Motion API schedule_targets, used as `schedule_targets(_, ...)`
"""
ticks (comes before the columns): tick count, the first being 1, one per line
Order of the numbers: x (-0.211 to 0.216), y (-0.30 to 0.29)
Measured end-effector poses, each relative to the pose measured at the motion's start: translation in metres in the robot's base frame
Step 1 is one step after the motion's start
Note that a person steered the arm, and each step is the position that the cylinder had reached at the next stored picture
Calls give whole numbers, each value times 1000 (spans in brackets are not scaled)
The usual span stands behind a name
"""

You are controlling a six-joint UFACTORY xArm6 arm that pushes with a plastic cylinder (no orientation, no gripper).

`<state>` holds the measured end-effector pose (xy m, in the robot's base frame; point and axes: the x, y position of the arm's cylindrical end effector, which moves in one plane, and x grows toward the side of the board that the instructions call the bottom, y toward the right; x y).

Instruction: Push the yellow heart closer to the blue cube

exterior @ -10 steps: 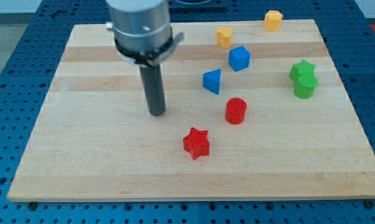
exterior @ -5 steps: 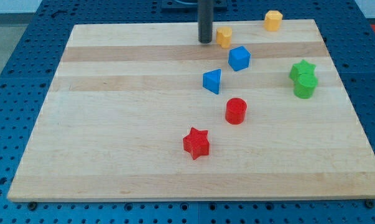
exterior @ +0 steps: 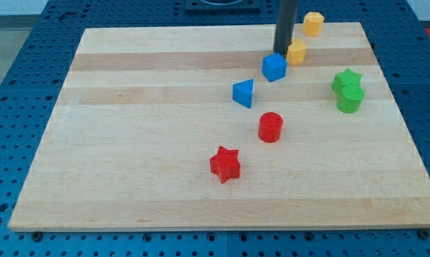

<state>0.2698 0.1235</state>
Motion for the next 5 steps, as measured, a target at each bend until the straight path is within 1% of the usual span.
schedule_targets(1, -20, 5)
schedule_targets(2, -28, 30)
schedule_targets(5, 37, 36)
